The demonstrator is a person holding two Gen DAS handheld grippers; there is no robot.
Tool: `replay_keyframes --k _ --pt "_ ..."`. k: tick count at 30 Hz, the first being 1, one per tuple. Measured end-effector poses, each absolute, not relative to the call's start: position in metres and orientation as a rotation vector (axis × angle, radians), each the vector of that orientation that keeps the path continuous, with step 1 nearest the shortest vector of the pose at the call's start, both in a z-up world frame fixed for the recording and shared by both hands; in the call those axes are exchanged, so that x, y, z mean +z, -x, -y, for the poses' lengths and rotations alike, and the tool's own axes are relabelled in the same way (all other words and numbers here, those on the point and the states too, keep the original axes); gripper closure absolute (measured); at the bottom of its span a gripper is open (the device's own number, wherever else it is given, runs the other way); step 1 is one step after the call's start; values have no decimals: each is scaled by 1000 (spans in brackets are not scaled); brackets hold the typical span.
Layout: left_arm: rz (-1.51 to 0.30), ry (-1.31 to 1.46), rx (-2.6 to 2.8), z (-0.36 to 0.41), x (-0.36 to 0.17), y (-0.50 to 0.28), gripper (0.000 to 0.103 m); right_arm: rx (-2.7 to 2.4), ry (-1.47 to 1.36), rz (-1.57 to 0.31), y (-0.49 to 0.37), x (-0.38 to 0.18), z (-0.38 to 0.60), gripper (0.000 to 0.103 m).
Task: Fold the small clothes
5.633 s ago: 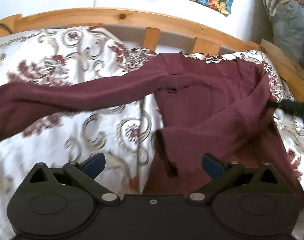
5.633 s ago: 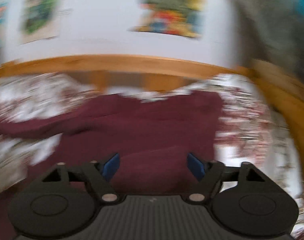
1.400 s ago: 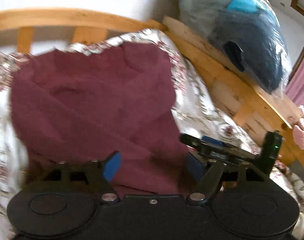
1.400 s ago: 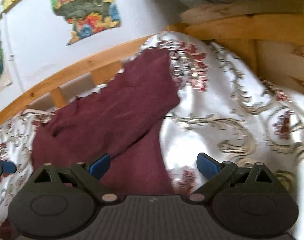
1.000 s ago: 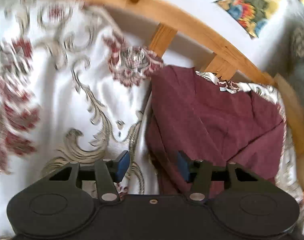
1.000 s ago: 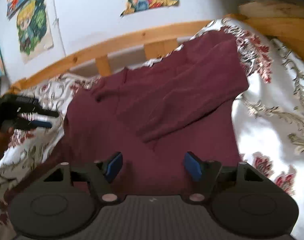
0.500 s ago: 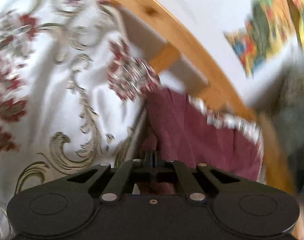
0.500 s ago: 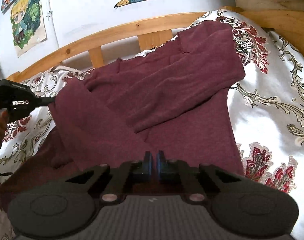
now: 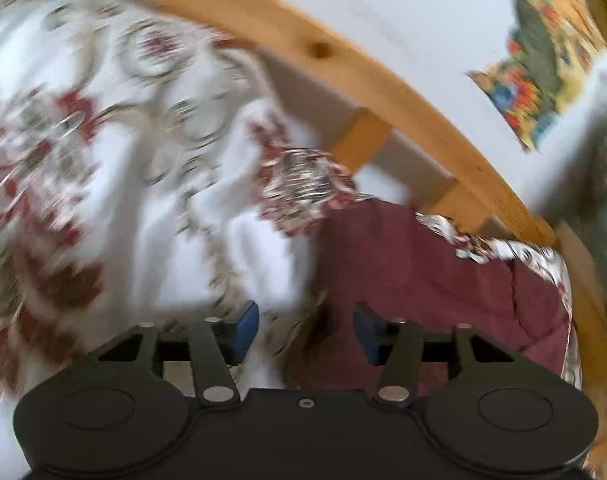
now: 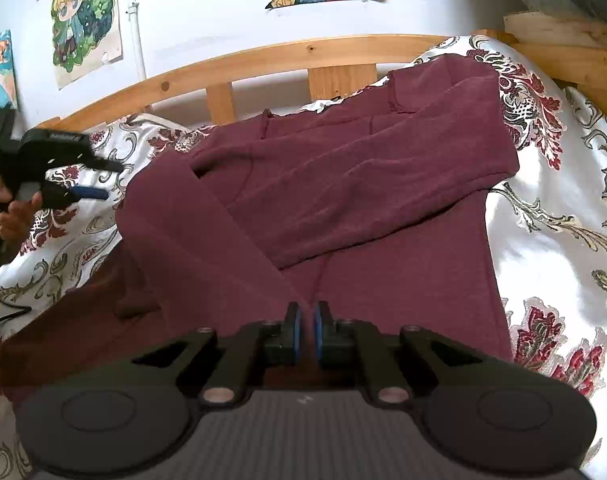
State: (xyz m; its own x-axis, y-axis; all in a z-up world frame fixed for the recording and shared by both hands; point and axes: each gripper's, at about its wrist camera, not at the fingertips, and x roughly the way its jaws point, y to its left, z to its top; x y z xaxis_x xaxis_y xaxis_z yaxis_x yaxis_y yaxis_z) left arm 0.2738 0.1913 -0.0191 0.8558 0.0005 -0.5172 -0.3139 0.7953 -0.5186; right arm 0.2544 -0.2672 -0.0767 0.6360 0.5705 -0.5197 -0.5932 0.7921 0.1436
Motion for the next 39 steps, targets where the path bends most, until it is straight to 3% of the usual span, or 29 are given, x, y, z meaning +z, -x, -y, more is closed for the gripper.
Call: replay_keyframes --k 3,5,7,10,16,21,25,31,35,37,39 --pt "-585 606 130 -192 -18 -306 43 671 39 -582 -254 -78 268 87" --pt "-651 596 99 -194 -22 -330 47 675 36 -585 -255 -78 268 85" --pt "-672 608 62 -195 -25 -341 86 675 37 -586 -255 -78 268 85" --pt "-641 576 50 -192 -20 -345 92 674 33 -586 -255 -78 269 85" --pt "-542 391 195 -176 -7 -337 91 666 32 -588 -254 -80 267 85" --pt "-565 645 208 -206 -25 -329 74 671 48 -583 -253 -79 265 82" --pt "-557 632 166 -209 -27 -306 59 677 46 -585 -254 -78 265 78" --pt "-662 571 71 -199 -44 -287 55 684 60 -577 -251 -78 263 73" --pt "-662 641 50 -202 -57 -279 57 685 64 -577 -250 -78 263 71" --pt "-671 667 28 -202 -60 -279 79 684 62 -579 -251 -78 263 69" --pt "-684 664 15 -199 -60 -280 89 684 62 -581 -251 -79 264 66"
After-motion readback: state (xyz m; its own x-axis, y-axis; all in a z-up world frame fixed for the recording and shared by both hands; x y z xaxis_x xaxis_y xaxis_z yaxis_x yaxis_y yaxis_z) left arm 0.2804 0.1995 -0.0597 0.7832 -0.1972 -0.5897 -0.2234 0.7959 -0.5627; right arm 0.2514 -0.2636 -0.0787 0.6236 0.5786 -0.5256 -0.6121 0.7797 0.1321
